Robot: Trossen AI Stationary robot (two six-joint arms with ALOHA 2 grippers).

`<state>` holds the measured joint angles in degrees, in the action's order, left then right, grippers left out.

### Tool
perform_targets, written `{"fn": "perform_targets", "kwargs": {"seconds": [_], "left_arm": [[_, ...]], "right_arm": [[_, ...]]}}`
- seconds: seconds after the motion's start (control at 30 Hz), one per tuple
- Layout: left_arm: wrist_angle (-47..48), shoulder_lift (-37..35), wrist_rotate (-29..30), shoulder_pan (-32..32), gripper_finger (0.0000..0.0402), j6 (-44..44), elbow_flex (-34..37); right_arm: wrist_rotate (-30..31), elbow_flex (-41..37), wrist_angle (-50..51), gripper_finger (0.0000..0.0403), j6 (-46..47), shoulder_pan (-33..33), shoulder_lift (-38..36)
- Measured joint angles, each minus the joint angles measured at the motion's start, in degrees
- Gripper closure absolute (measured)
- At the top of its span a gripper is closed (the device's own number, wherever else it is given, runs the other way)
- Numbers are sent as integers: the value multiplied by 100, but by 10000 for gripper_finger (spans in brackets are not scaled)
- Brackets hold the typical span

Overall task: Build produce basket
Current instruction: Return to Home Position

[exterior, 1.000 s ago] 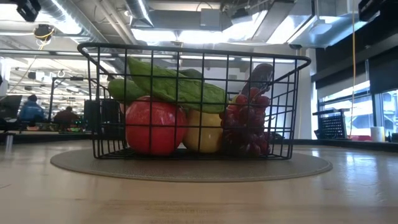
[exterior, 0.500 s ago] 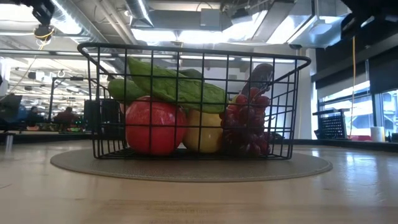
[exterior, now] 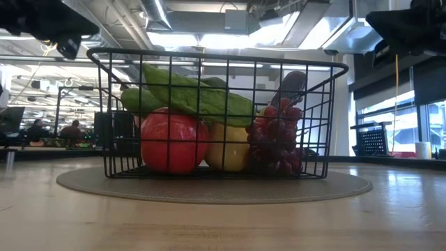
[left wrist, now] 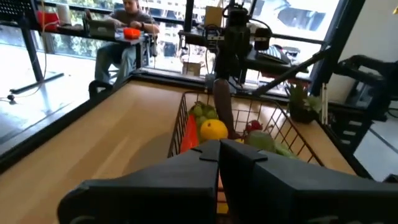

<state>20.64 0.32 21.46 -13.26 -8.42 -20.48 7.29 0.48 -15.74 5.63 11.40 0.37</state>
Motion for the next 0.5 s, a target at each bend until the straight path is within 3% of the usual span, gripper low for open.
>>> {"fn": "perform_targets", "kwargs": {"seconds": [0.5], "left_arm": [[-1696,-1,-113,0,401,3,1758]], "right_arm": [[-289,10,312,403,-564,-4,-6]]}}
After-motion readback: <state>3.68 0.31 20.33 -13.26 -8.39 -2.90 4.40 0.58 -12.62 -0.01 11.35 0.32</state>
